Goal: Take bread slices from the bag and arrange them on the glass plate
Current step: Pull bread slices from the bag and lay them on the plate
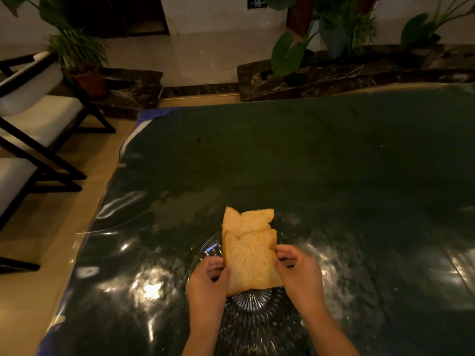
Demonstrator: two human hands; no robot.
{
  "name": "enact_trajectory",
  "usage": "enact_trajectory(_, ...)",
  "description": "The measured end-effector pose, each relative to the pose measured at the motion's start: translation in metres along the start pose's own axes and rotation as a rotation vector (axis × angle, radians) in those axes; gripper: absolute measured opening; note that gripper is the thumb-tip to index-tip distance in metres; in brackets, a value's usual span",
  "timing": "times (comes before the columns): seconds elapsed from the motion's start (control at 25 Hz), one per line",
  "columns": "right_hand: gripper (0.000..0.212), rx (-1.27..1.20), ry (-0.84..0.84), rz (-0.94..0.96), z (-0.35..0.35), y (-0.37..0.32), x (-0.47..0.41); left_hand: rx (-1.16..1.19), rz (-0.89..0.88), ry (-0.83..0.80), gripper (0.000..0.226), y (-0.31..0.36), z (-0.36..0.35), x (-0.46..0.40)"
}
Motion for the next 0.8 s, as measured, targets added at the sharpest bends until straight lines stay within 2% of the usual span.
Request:
enact_trajectory(0.16,0.031,0.075,0.045,0.018,0.006,0.003,0.000,-0.058,-0.018,0.054,0.022,-0.004,0.005,-0.004)
enact_trajectory(0.24,0.035,0.081,0.053,0.041,0.006,0.001,-0.001,-0.071,-0.041,0.041,0.035,-0.001,0.002,-0.007)
enact_trajectory(0.44,0.023,0.053,0.015,0.039,-0.003,0.002,-0.003,-0.095,-0.084,-0.033,0.032,0.008,-0.008,-0.008)
enact_trajectory(0.8,0.024,0.010,-0.029,-0.029,-0.006,0.015,0.004,-0.066,-0.028,-0.047,0.029,-0.004,-0.003,-0.002)
Point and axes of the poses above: each hand's wrist, its own x-axis away from the middle knuckle, its own z-axis out of the back of the hand, y = z × x, the point moved 10 cm from there along -x, towards the middle knuckle, and after that the axes turned 1 degree about -x, right-handed, at the moved point
